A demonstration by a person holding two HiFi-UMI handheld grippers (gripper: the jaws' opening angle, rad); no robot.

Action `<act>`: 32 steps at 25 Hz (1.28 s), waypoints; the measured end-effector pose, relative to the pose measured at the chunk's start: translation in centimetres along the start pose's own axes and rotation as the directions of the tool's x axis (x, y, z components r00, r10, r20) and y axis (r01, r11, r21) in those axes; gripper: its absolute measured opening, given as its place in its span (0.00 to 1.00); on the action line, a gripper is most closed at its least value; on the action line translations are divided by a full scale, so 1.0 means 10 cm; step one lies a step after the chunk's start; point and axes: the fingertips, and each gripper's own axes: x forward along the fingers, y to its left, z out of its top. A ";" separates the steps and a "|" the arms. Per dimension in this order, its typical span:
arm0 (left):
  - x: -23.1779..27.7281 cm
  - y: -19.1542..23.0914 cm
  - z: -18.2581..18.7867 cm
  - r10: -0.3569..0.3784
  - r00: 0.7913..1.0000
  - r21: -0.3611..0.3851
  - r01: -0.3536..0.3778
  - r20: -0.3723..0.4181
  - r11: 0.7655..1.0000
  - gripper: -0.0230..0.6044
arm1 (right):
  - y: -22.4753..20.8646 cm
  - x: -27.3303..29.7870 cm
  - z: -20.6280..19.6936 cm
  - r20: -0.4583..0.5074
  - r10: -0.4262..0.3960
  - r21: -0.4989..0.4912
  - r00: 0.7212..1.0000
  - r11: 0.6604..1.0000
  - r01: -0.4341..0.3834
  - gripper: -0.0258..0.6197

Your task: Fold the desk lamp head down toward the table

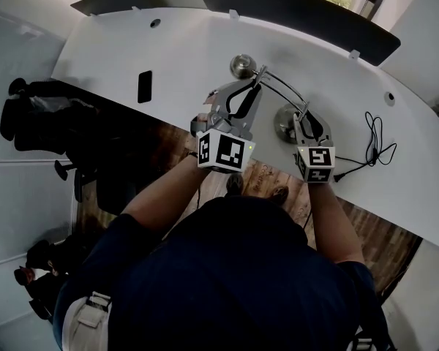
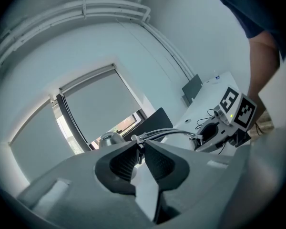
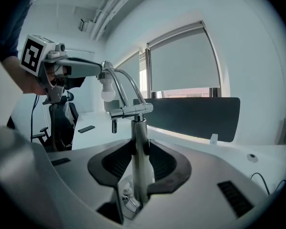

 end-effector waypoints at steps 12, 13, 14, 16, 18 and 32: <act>0.12 -0.06 -0.63 -0.014 0.997 -0.220 -0.003 -0.077 0.976 0.12 | -0.02 0.02 -0.04 -0.001 -0.007 -0.016 1.000 1.000 0.007 0.23; 0.14 -0.07 -0.66 -0.016 0.996 -0.231 -0.004 -0.084 0.973 0.12 | -0.02 0.03 -0.04 -0.002 -0.009 -0.017 1.000 1.000 0.009 0.23; 0.16 -0.08 -0.71 -0.022 0.995 -0.240 -0.002 -0.096 0.971 0.12 | -0.02 0.03 -0.04 -0.003 -0.010 -0.017 1.000 1.000 0.010 0.23; 0.19 -0.13 -0.80 -0.038 0.992 -0.251 0.007 -0.120 0.968 0.12 | -0.02 0.04 -0.04 -0.004 -0.014 -0.019 1.000 1.000 0.014 0.23; 0.22 -0.17 -0.90 -0.052 0.989 -0.252 0.017 -0.135 0.968 0.12 | -0.02 0.04 -0.04 -0.006 -0.019 -0.020 1.000 1.000 0.018 0.23; 0.40 -0.64 -1.34 -0.170 0.957 -0.260 0.106 -0.236 0.960 0.14 | -0.01 0.05 -0.05 -0.030 -0.033 -0.021 0.999 0.999 0.032 0.23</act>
